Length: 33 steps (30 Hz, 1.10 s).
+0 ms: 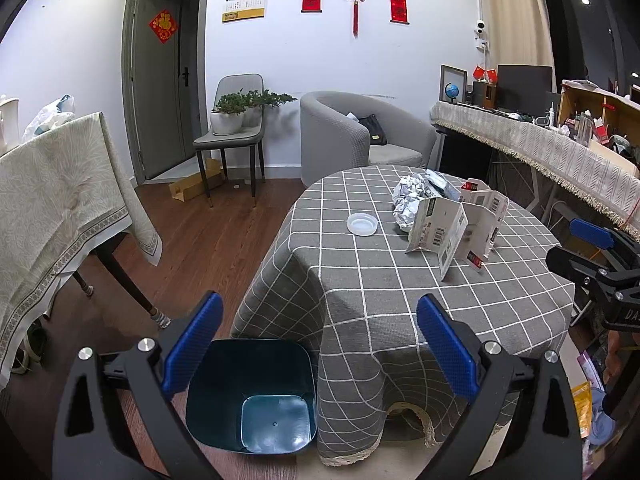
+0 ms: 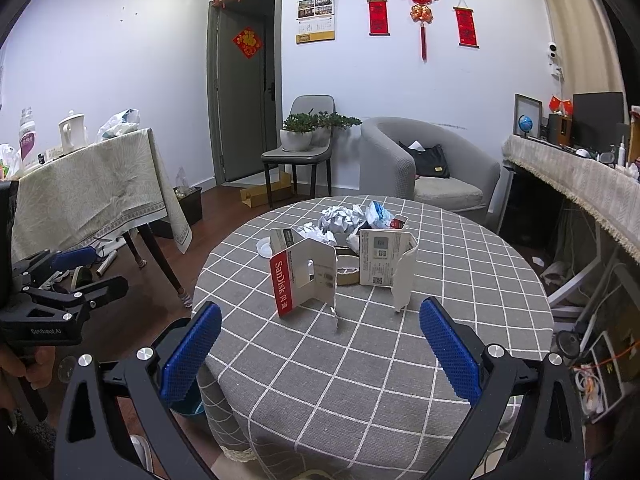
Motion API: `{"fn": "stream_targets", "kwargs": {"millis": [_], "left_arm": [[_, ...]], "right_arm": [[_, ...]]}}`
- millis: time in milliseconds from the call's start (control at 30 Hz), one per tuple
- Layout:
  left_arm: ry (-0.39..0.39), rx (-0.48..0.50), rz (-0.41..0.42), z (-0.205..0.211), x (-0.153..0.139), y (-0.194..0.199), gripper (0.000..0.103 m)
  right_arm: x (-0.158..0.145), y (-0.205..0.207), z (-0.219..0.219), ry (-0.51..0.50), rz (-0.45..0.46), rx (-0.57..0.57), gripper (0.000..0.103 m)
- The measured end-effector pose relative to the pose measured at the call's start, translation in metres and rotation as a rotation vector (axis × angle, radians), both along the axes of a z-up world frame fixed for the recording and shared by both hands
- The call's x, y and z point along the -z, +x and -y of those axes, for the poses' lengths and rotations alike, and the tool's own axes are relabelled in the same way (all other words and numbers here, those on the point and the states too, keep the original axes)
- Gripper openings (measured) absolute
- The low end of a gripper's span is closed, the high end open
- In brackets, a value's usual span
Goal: Collect trash
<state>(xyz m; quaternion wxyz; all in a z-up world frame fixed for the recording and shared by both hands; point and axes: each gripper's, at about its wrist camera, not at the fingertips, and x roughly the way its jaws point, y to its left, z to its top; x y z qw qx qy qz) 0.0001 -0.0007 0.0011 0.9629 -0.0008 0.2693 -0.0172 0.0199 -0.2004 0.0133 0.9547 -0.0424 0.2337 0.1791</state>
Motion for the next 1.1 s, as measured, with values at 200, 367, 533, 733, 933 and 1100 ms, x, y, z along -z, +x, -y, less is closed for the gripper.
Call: {"fn": "stream_targets", "kwargs": {"millis": [200, 367, 533, 733, 933, 1100], "left_arm": [[-0.005, 0.003, 0.000, 0.0010, -0.0001, 0.0000, 0.099], [-0.004, 0.006, -0.002, 0.0027, 0.0003, 0.0000, 0.099], [-0.004, 0.007, -0.001, 0.0019, 0.0009, -0.0003, 0.099], [-0.012, 0.016, 0.002, 0.0022, 0.0005, -0.0005, 0.099], [-0.009, 0.020, -0.007, 0.0045, 0.0021, -0.0001, 0.099], [-0.015, 0.026, -0.029, 0.0047, 0.0062, 0.0031, 0.098]], "right_arm": [[0.0005, 0.0006, -0.0002, 0.001, -0.001, 0.002, 0.100], [0.0008, -0.0008, -0.0007, 0.000, 0.000, 0.001, 0.100], [0.0016, -0.0010, -0.0007, -0.005, 0.000, -0.001, 0.100], [0.0013, -0.0007, -0.0008, -0.008, -0.001, 0.000, 0.100], [0.0014, -0.0013, 0.0039, 0.002, -0.002, 0.009, 0.100], [0.0015, -0.0004, 0.0056, -0.001, -0.009, 0.011, 0.100]]}}
